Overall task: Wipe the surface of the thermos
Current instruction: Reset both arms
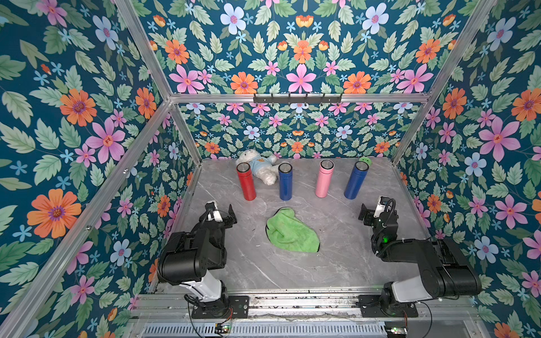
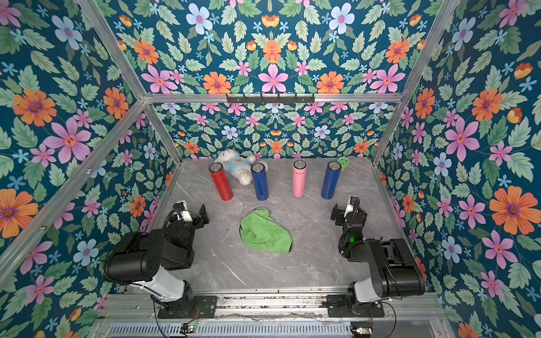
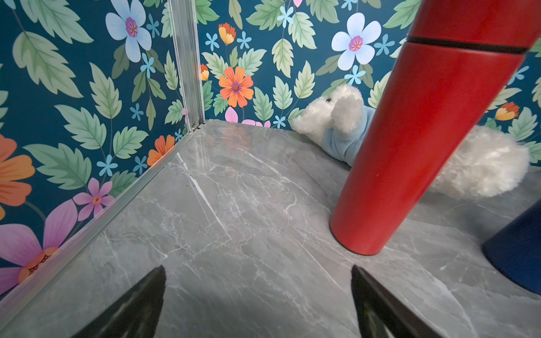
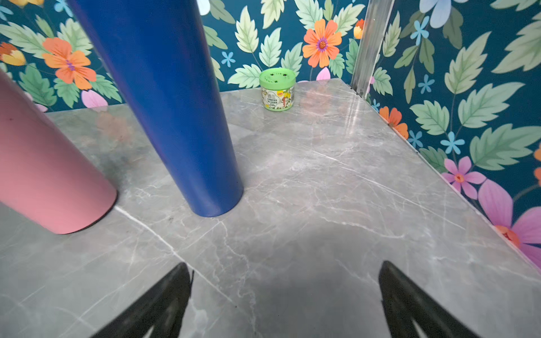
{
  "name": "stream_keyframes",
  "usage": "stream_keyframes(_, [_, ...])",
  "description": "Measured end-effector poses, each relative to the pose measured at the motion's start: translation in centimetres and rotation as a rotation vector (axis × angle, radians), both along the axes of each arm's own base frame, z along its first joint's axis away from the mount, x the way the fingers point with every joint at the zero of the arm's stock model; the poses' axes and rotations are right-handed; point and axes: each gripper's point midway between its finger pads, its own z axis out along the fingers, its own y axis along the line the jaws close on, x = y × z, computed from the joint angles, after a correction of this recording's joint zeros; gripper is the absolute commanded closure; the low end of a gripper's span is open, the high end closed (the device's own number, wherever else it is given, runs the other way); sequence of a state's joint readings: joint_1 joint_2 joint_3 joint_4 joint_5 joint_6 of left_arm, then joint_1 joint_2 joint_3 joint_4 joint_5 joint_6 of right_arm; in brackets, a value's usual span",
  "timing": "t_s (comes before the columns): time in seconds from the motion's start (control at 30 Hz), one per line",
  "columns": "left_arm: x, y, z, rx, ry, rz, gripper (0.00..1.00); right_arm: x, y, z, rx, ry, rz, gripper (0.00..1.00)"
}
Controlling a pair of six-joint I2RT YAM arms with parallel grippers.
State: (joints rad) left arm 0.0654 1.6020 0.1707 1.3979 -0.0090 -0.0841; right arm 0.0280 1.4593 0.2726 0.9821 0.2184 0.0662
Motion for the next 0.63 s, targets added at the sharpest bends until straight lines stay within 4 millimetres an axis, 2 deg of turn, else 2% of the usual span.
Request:
stream_keyframes(0.23, [-0.2, 0.1, -0.1, 0.0, 0.003, 0.006, 0.01, 0.1, -0.3, -0.1, 0.033, 0.01, 0.028, 0.01])
stream_keyframes(0.33, [-0.2, 0.1, -0.1, 0.0, 0.003, 0.007, 0.01, -1.3, 1.2, -1.1, 0.043, 0.004, 0.116, 0.01])
stream_keyframes(0.4, [-0.2, 0.1, -0.1, 0.0, 0.003, 0.007, 0.01, -2.2, 1.4, -1.6, 0.041, 0.014, 0.128, 0.01])
stream_keyframes(0.53, [-0.2, 0.1, -0.1, 0.0, 0.001, 0.007, 0.01, -1.9, 1.3, 1.1, 0.034, -0.073, 0.126, 0.01])
stream_keyframes(0.63, [-0.2, 0.2, -0.2, 0.0, 0.004, 0.01, 0.01, -2.0, 1.3, 1.1, 0.034, -0.077, 0.125, 0.01])
